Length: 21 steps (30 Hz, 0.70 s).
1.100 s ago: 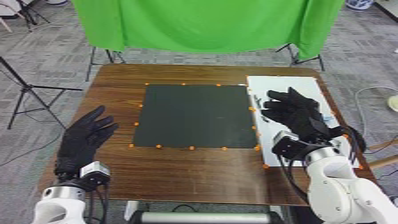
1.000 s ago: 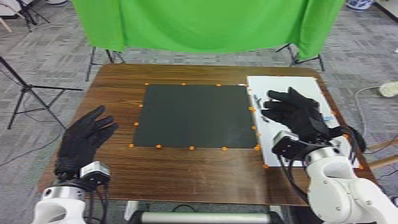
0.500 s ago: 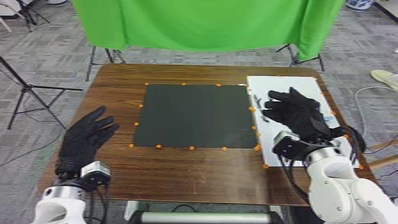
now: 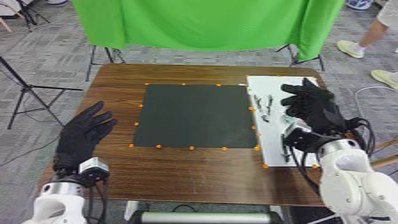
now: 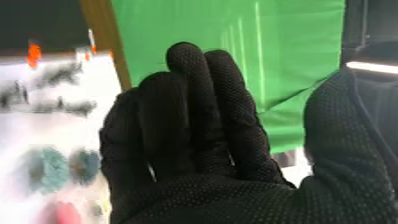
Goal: Arrange flowers
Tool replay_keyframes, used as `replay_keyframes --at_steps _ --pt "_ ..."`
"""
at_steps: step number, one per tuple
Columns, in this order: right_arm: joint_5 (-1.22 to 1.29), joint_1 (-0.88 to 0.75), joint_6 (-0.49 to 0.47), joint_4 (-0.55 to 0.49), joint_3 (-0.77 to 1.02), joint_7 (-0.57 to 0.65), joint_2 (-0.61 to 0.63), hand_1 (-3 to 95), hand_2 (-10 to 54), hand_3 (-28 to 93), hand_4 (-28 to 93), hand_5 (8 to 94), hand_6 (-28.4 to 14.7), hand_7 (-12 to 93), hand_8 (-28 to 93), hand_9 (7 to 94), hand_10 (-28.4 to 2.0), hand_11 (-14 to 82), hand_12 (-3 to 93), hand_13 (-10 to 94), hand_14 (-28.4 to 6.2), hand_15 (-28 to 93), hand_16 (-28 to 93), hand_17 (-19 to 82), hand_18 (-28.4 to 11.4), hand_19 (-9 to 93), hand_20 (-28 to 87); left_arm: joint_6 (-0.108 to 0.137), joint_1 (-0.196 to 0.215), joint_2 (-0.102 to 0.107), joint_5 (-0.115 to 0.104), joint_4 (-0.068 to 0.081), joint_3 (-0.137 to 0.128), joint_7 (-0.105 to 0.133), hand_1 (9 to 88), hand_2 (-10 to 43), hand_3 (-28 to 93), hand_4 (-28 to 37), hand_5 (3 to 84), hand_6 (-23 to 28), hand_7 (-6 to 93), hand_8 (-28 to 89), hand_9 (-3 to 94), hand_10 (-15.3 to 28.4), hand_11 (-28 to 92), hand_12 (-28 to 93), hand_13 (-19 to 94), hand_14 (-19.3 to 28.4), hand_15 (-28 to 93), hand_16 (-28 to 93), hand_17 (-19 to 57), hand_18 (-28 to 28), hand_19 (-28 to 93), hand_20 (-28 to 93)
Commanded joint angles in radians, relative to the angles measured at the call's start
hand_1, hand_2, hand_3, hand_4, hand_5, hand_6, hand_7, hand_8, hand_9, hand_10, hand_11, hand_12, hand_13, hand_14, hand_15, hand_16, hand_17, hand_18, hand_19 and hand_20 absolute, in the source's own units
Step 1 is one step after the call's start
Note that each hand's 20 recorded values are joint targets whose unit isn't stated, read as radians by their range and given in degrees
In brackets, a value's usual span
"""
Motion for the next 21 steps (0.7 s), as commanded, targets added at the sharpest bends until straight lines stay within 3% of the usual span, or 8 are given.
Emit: replay_keyframes --at_steps 1,3,4,9,12,17,21 --pt "-0.379 -0.064 0.021 -0.049 0.004 0.18 0.001 19.4 6.5 86 -28 61.0 -6.8 28 -17 63.7 -19.4 54.6 17.5 63 -15.6 90 15 35 -21.3 93 65 0.006 0.051 -0.003 -0.006 -0.009 -0.009 0.002 24.6 4.2 82 -21.1 40.2 10.1 15.8 -10 38.1 19.7 28 10 28 26.3 52 -9 -8.8 23.2 56 2" --pt "-0.524 -0.059 0.035 -0.064 -0.021 0.279 0.022 22.0 3.9 86 -28 63.9 -6.0 30 -17 67.0 -18.6 56.1 18.4 66 -14.9 90 16 39 -21.3 93 69 0.007 0.045 0.0 -0.006 -0.006 -0.001 0.009 24.5 4.2 82 -21.1 40.3 10.2 15.7 -10 38.1 19.8 28 10 28 26.3 52 -9 -8.8 23.2 57 2" --pt "-0.617 0.052 0.067 -0.05 -0.121 0.408 0.043 22.5 3.1 86 -28 64.6 -5.8 31 -17 67.6 -18.4 56.6 18.7 66 -14.7 91 16 39 -21.4 93 69 0.004 0.042 0.002 -0.006 -0.005 0.001 0.011 24.5 4.2 82 -21.1 40.3 10.2 15.7 -10 38.1 19.8 28 10 28 26.3 52 -9 -8.8 23.2 57 2" --pt "-0.835 0.044 -0.052 -0.082 -0.133 0.646 0.045 24.1 -0.5 86 -27 64.8 -5.1 33 -18 68.4 -17.8 58.2 19.9 68 -14.1 91 17 42 -21.4 93 71 0.003 0.02 0.009 -0.006 -0.001 0.011 0.005 24.6 4.3 82 -21.2 40.5 10.4 15.6 -10 38.2 19.9 28 10 28 26.3 52 -9 -8.8 23.1 57 2" --pt "-0.914 0.059 -0.122 -0.082 -0.154 0.728 0.039 25.1 -1.5 85 -27 64.8 -5.0 34 -18 68.5 -17.6 58.5 20.1 68 -13.9 91 17 42 -21.2 93 71 0.005 0.023 0.01 -0.006 -0.003 0.006 0.005 24.6 4.3 82 -21.3 40.5 10.4 15.5 -10 38.1 19.9 28 10 28 26.3 52 -9 -8.8 23.1 57 2" --pt "-1.042 0.078 -0.117 -0.076 -0.214 0.816 0.069 27.2 -3.2 82 -27 66.5 -4.6 36 -18 69.0 -17.1 58.7 20.0 68 -13.6 90 17 42 -21.1 93 70 0.007 0.02 0.016 -0.008 -0.003 0.012 0.016 24.5 4.3 82 -21.2 40.5 10.4 15.7 -10 38.1 20.0 29 10 28 26.4 52 -9 -8.7 23.1 57 2" --pt "-1.113 0.082 -0.162 -0.077 -0.227 0.865 0.078 29.1 -4.7 81 -26 67.0 -4.4 37 -18 69.3 -16.9 58.8 19.9 69 -13.5 89 16 42 -21.3 93 70 0.001 0.028 0.011 -0.005 -0.005 0.01 0.009 24.6 4.3 82 -21.2 40.5 10.4 15.7 -10 38.1 19.9 29 10 28 26.3 52 -9 -8.8 23.1 57 2"
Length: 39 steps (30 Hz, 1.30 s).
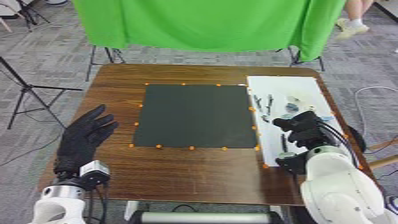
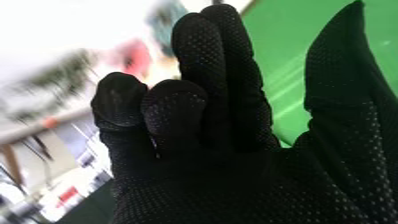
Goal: Arrange flowers
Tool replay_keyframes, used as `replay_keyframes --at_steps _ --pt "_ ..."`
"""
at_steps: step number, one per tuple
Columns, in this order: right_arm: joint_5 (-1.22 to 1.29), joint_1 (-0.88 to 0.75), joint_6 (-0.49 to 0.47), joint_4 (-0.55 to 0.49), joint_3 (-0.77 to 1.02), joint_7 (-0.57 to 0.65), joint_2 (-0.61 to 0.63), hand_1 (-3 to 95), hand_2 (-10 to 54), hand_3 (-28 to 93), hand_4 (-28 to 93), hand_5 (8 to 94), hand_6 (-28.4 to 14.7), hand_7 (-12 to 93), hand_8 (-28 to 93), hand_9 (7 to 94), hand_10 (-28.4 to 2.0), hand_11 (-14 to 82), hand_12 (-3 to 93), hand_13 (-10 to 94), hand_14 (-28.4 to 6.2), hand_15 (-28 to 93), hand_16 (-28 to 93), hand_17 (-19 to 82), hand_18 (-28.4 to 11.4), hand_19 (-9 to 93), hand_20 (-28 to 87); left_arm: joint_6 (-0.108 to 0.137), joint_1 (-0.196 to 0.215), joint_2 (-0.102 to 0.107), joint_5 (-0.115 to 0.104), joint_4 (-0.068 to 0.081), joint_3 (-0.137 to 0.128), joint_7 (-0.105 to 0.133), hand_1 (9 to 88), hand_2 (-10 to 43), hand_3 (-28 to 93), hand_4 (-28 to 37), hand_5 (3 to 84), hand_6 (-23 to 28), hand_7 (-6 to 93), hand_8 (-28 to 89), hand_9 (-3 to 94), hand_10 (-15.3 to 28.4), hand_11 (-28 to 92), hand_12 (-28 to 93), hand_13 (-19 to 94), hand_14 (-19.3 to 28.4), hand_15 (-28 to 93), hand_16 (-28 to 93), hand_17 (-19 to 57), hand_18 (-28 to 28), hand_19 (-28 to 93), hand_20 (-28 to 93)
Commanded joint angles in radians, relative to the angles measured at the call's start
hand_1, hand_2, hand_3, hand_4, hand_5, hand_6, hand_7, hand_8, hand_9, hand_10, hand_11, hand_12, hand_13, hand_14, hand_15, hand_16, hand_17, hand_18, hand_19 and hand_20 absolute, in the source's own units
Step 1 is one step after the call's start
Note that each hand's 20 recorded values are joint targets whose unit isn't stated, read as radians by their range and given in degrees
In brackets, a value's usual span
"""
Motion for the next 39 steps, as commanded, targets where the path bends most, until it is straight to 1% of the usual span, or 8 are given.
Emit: replay_keyframes --at_steps 1,4,11,15,19,24,32,39 --pt "-0.116 0.0 0.017 -0.007 -0.027 0.067 0.029 29.2 -4.8 81 -26 67.0 -4.4 37 -18 69.3 -16.8 58.9 20.0 69 -13.5 89 16 43 -21.3 93 70 0.004 0.015 0.0 -0.004 -0.003 0.001 0.004 24.5 4.3 82 -21.2 40.4 10.4 15.7 -10 38.0 19.9 29 10 28 26.3 52 -9 -8.8 23.1 57 2" --pt "-0.153 -0.002 -0.069 -0.006 -0.029 0.105 0.035 30.1 -5.8 82 -26 66.8 -4.5 37 -18 69.3 -16.7 59.1 20.1 69 -13.6 89 17 43 -21.5 93 70 0.011 0.026 -0.001 -0.007 -0.005 -0.005 0.011 24.5 4.3 82 -21.2 40.5 10.5 15.7 -10 38.0 19.9 29 10 28 26.3 52 -9 -8.8 23.1 57 2" --pt "-0.184 -0.012 -0.15 -0.002 -0.041 0.146 0.03 31.6 -7.5 81 -26 66.1 -4.6 37 -18 68.8 -16.5 59.4 20.3 69 -13.3 90 16 43 -22.0 93 69 0.016 0.027 0.002 -0.01 -0.004 -0.004 0.015 24.5 4.3 82 -21.2 40.5 10.5 15.7 -10 38.2 20.0 29 10 28 26.3 52 -9 -8.8 23.1 57 2" --pt "-0.183 0.003 -0.164 0.008 -0.06 0.177 0.029 31.8 -7.9 81 -26 65.6 -4.7 37 -18 68.3 -16.7 59.3 20.3 69 -13.2 90 16 43 -22.0 93 69 0.012 0.019 0.001 -0.006 -0.003 0.0 0.008 24.6 4.2 82 -21.3 40.6 10.5 15.9 -10 38.4 20.0 29 10 28 26.3 52 -9 -8.7 23.1 57 2" --pt "-0.181 0.013 -0.186 0.019 -0.067 0.211 0.021 31.9 -8.9 81 -26 65.4 -4.9 37 -18 68.1 -17.1 59.1 20.1 69 -13.2 89 16 43 -22.2 93 68 0.022 0.013 0.01 -0.018 -0.002 0.003 0.022 24.5 4.3 82 -21.2 40.6 10.5 16.0 -10 38.3 20.0 30 10 28 26.3 52 -9 -8.8 23.1 57 2" --pt "-0.193 0.023 -0.242 0.036 -0.082 0.237 0.02 32.3 -9.2 81 -26 65.8 -5.2 36 -18 68.1 -17.6 58.9 20.1 70 -13.3 89 16 44 -22.5 93 68 0.021 0.016 0.008 -0.016 -0.003 0.001 0.021 24.5 4.3 82 -21.2 40.9 10.7 16.1 -10 38.4 20.1 30 10 28 26.4 52 -9 -8.7 23.1 57 2" --pt "-0.226 0.035 -0.256 0.058 -0.121 0.258 0.036 32.9 -9.2 81 -26 65.8 -5.3 36 -17 67.9 -17.9 58.6 20.0 70 -13.4 89 16 44 -23.0 93 67 0.026 0.012 0.012 -0.016 -0.003 0.006 0.02 24.5 4.3 82 -21.3 40.9 10.7 16.0 -10 38.4 20.1 30 10 28 26.3 52 -9 -8.7 23.1 57 2" --pt "-0.27 0.056 -0.293 0.08 -0.153 0.28 0.046 33.6 -9.3 81 -26 66.1 -5.4 36 -17 68.0 -18.0 58.5 20.0 70 -13.3 89 16 44 -23.2 93 67 0.019 0.012 0.01 -0.015 -0.001 0.005 0.022 24.5 4.3 82 -21.3 41.0 10.8 15.9 -10 38.4 20.1 30 10 28 26.3 52 -9 -8.7 23.1 57 2"
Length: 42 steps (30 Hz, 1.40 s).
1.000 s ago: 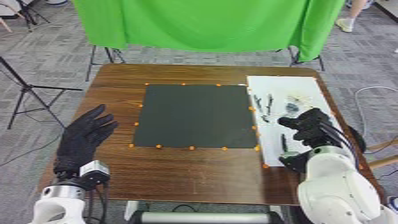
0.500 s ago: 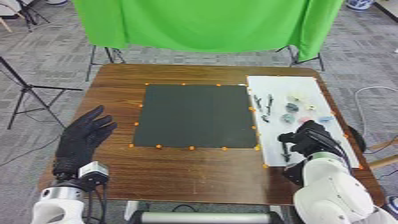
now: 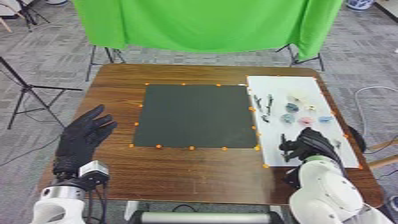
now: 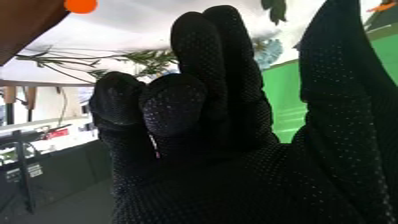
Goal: Arrange flowers
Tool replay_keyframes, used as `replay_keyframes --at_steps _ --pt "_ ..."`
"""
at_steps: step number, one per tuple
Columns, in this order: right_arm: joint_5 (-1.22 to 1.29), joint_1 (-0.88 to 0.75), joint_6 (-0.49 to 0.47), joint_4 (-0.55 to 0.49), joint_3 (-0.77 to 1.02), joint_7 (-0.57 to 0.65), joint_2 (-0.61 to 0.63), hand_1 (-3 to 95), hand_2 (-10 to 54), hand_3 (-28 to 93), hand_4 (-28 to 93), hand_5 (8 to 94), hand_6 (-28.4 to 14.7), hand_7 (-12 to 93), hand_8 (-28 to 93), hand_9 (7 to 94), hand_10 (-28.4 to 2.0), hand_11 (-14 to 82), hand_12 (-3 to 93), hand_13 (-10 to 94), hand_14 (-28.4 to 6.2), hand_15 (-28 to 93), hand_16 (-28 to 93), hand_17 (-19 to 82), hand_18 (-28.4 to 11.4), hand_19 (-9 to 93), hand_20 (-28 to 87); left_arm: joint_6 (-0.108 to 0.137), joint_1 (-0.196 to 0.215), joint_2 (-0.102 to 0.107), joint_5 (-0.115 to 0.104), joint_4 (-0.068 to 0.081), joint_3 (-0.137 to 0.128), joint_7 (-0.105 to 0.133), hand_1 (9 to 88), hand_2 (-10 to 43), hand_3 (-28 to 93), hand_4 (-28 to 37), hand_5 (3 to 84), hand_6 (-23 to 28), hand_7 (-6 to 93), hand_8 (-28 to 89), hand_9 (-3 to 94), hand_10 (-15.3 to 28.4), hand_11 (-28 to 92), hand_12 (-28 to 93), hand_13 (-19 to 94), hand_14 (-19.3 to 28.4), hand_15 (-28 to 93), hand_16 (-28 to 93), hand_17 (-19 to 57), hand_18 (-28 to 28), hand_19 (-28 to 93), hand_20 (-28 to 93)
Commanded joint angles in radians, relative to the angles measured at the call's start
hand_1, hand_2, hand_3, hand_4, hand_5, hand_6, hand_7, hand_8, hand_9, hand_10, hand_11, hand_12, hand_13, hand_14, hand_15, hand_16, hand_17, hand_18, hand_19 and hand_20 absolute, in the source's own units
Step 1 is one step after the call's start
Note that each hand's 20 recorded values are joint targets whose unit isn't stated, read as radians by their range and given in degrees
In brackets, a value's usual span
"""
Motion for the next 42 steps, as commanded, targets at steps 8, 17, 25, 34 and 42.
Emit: replay_keyframes --at_steps 8,17,25,34,42 --pt "-0.099 0.05 -0.061 0.051 -0.081 0.044 0.021 36.7 -9.5 81 -28 65.5 -5.2 37 -13 67.8 -17.8 58.6 19.9 70 -13.1 89 16 44 -23.2 93 67 -0.001 0.009 -0.002 -0.005 0.002 0.001 0.008 24.5 4.3 82 -21.3 40.8 10.6 16.1 -10 38.4 20.0 30 10 28 26.3 52 -9 -8.7 23.1 57 2" --pt "-0.123 0.08 -0.095 0.071 -0.125 0.051 0.013 36.6 -9.5 82 -28 65.4 -5.2 37 -12 67.7 -17.6 58.6 19.9 70 -12.9 89 16 44 -23.2 93 66 -0.009 0.007 -0.008 0.003 0.004 0.0 -0.003 24.5 4.3 83 -21.3 40.8 10.6 16.1 -10 38.4 20.1 30 10 28 26.3 52 -9 -8.7 23.1 57 2" --pt "-0.171 0.101 -0.159 0.109 -0.202 0.055 0.021 37.3 -9.5 81 -28 65.3 -5.3 38 -9 67.7 -17.6 58.4 19.7 70 -13.0 88 16 44 -23.3 93 66 -0.011 0.003 -0.008 0.0 0.006 0.003 0.0 24.4 4.2 83 -21.2 40.7 10.6 16.0 -10 38.4 20.1 30 10 28 26.3 52 -9 -8.7 23.2 57 2" --pt "-0.14 0.092 -0.202 0.152 -0.235 0.048 0.007 38.2 -9.5 81 -28 65.8 -5.5 38 -4 67.7 -17.9 58.1 19.7 70 -12.9 88 16 44 -23.3 93 66 -0.011 0.006 -0.01 0.0 0.005 -0.001 -0.002 24.5 4.3 82 -21.3 40.5 10.4 16.2 -10 38.4 20.0 30 10 28 26.3 52 -9 -8.7 23.2 57 2" --pt "-0.096 0.086 -0.214 0.188 -0.243 0.022 -0.006 41.5 -9.5 80 -28 67.5 -5.9 38 0 68.1 -17.5 57.6 19.6 70 -12.7 88 16 44 -23.2 93 65 -0.012 -0.002 -0.01 0.001 0.007 0.002 -0.003 24.5 4.3 82 -21.4 40.5 10.4 16.2 -10 38.4 19.9 30 10 28 26.4 53 -9 -8.7 23.2 57 2"
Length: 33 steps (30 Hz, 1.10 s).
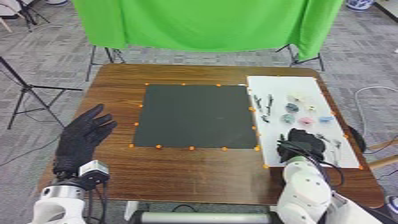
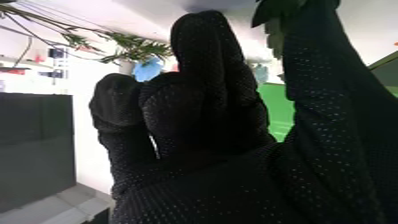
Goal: Arrange flowers
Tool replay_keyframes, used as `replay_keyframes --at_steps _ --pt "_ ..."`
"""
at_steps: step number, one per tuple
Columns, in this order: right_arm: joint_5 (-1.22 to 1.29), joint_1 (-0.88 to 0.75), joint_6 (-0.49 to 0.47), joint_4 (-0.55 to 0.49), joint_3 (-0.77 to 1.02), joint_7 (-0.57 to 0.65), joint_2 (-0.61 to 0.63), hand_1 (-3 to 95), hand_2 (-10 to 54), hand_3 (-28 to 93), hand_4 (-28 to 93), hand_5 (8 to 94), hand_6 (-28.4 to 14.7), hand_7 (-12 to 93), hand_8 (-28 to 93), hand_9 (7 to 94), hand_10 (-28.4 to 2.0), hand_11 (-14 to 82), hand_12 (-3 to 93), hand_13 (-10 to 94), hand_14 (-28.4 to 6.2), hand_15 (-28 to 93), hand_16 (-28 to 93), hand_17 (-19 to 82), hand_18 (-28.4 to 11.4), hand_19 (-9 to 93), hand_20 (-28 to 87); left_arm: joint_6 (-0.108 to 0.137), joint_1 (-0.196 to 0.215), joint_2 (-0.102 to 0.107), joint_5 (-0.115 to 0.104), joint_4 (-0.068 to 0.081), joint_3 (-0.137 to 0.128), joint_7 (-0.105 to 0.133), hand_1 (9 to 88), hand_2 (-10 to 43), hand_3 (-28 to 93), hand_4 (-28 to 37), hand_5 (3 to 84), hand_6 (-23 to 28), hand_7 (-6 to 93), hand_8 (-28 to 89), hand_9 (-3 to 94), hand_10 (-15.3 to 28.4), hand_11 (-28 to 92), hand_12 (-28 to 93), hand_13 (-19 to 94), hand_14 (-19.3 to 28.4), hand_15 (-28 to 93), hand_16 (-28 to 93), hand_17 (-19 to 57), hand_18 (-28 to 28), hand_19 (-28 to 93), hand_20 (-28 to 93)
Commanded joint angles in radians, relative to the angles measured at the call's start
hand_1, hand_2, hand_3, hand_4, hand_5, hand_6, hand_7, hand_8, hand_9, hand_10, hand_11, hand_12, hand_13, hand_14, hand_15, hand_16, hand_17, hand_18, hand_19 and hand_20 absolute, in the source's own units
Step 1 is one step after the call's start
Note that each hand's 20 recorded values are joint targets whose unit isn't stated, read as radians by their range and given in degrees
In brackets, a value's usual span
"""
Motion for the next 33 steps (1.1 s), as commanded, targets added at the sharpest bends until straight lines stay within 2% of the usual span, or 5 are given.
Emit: replay_keyframes --at_steps 1,8,12,24,33 --pt "0.087 -0.054 -0.034 0.088 -0.041 -0.02 -0.02 42.6 -9.5 79 -28 68.4 -5.8 38 0 68.7 -17.1 57.2 19.6 70 -12.5 88 15 44 -23.2 93 65 -0.008 0.003 -0.006 0.0 0.004 0.002 -0.005 24.5 4.3 82 -21.4 40.4 10.3 16.2 -10 38.4 19.9 30 10 28 26.5 53 -9 -8.7 23.2 57 2" --pt "0.045 -0.052 0.033 0.125 -0.089 -0.032 -0.01 48.6 -7.4 79 -28 74.5 -3.5 38 0 74.8 -14.0 50.2 25.5 74 -10.4 86 16 45 -22.7 93 63 -0.009 0.005 -0.007 0.0 0.002 -0.001 -0.005 24.5 4.3 83 -21.3 40.4 10.3 16.3 -10 38.4 20.0 30 10 28 26.4 53 -9 -8.8 23.2 57 2" --pt "0.059 -0.059 0.083 0.121 -0.086 -0.041 0.001 49.2 -6.1 79 -28 76.7 -2.9 37 5 77.4 -13.0 51.2 25.8 76 -9.7 86 17 47 -23.2 93 63 -0.007 0.006 -0.007 0.001 0.001 -0.002 -0.006 24.6 4.4 82 -21.3 40.3 10.3 16.3 -11 38.4 20.0 30 10 28 26.3 53 -9 -8.8 23.2 57 2" --pt "0.035 -0.036 0.25 0.098 -0.102 -0.036 0.032 48.0 -6.9 85 -28 81.3 -3.9 35 15 80.7 -13.1 55.1 26.0 80 -8.9 85 18 49 -24.5 93 66 -0.007 0.007 -0.009 0.0 0.0 -0.006 -0.01 24.5 4.4 82 -21.4 40.3 10.3 16.3 -10 38.4 20.1 30 10 28 26.4 53 -9 -8.7 23.2 57 2" --pt "-0.015 -0.025 0.296 0.049 -0.08 -0.019 0.065 47.8 -8.0 87 -28 82.8 -4.3 33 18 81.6 -12.9 55.5 26.6 80 -8.9 85 18 50 -24.8 93 67 -0.006 0.011 -0.01 0.0 -0.001 -0.009 -0.009 24.6 4.4 82 -21.4 40.3 10.3 16.3 -11 38.4 20.0 30 10 28 26.4 53 -9 -8.8 23.2 57 2"
